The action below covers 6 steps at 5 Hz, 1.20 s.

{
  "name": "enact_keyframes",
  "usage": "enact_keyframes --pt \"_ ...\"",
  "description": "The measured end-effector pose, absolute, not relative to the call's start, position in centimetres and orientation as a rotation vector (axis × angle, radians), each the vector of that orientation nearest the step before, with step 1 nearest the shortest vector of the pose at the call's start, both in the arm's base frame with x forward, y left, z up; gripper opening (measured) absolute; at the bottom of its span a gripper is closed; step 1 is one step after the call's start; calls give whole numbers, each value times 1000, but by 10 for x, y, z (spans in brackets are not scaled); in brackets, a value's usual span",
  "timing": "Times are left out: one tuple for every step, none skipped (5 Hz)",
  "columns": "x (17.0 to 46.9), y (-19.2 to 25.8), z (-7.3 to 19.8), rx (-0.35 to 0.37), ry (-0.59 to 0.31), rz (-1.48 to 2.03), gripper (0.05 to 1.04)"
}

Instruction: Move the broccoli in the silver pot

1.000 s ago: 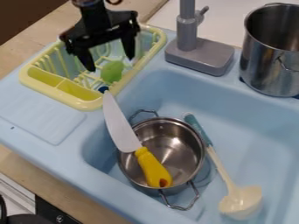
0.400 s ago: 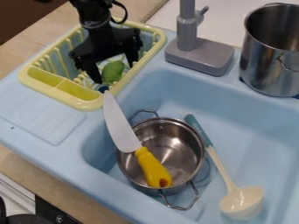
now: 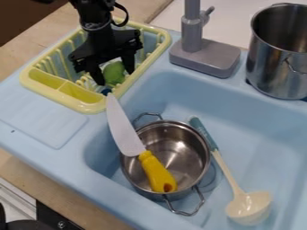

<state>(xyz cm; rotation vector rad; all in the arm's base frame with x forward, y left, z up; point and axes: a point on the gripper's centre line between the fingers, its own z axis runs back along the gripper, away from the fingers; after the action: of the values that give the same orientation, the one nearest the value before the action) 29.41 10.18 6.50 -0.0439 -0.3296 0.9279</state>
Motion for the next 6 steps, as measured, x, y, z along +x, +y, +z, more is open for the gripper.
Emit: enact_keyframes --pt "293 101 66 -58 -333 928 711" --pt "288 97 73 -69 -311 948 711" --pt "279 92 92 -78 -295 970 711" --pt "276 92 108 -60 -277 1000 711" --pt "271 91 122 -47 -272 1032 711" --pt "266 88 139 -28 -265 1056 711"
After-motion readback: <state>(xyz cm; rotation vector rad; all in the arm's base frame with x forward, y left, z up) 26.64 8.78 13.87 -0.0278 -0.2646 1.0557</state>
